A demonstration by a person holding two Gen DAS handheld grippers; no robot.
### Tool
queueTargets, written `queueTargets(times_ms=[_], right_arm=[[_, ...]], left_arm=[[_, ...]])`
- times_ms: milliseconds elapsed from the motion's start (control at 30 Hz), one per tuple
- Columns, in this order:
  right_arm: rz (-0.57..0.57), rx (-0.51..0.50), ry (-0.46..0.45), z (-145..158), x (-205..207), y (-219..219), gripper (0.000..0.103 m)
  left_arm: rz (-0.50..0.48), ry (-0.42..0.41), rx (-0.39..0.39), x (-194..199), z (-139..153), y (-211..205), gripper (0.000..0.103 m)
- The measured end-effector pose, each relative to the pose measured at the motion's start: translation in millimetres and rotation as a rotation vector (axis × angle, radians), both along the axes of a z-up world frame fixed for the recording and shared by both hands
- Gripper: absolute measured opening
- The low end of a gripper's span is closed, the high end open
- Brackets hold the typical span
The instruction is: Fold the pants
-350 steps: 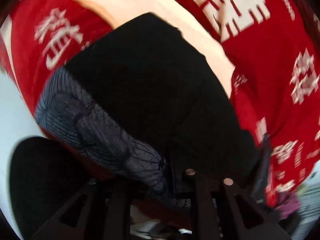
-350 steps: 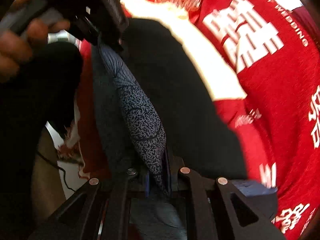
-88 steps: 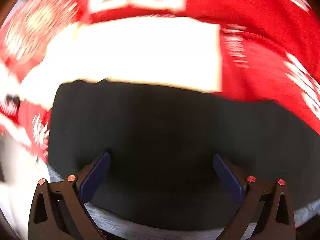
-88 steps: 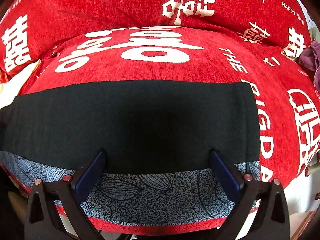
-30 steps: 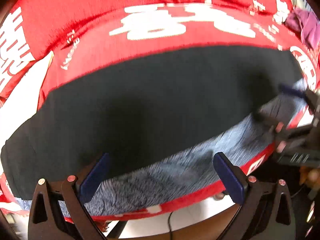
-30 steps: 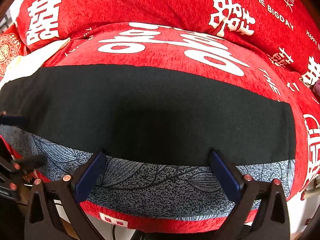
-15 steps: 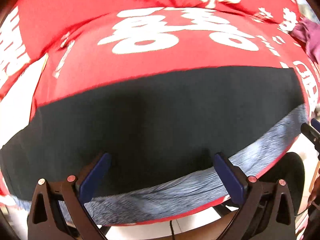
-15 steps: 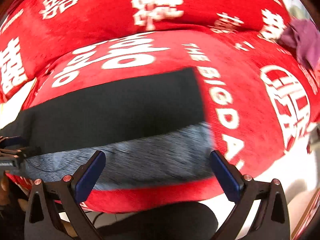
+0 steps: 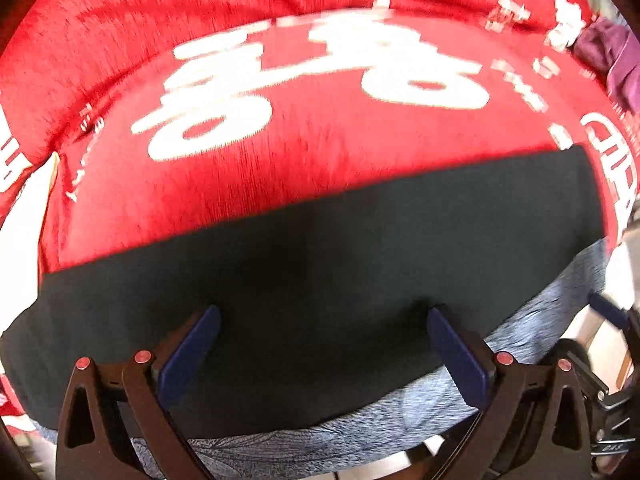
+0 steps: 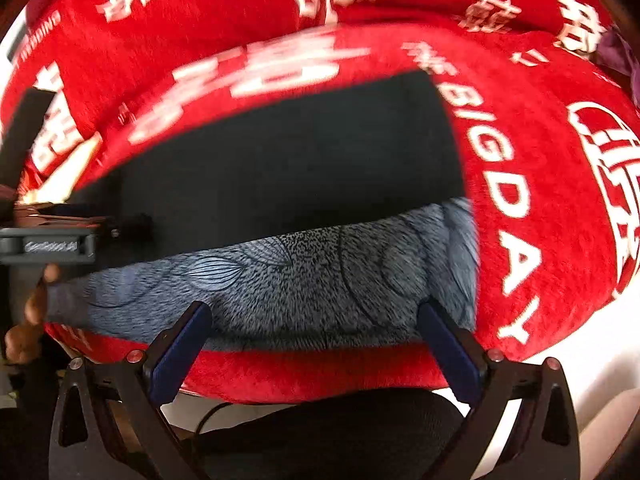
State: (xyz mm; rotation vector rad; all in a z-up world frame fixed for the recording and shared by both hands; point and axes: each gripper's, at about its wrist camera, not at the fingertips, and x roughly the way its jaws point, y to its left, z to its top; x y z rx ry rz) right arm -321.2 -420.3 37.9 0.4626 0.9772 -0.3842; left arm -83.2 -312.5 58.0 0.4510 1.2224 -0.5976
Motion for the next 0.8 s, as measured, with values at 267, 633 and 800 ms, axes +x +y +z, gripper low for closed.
queueTargets(times_ms=[267,633,800], right_arm=[[-0.123,-0.015,-0.099,21.5,-32.4,-9.8,0.103],[-0.176,0.237,-0.162,-15.3,-54.7,-47.0,0.103],[-0.156,0.306,-0.187,-34.1,-43.5,-45.7,0.103]], left_arm=[[0.084,0.037,0.067,31.3,-20.0,-8.6,0.103],[0.380,0.094,0.006,48.4,-10.7,102.7,0.103],[0.366,0.067,0.015,42.6,-25.1,115.5,0.103]])
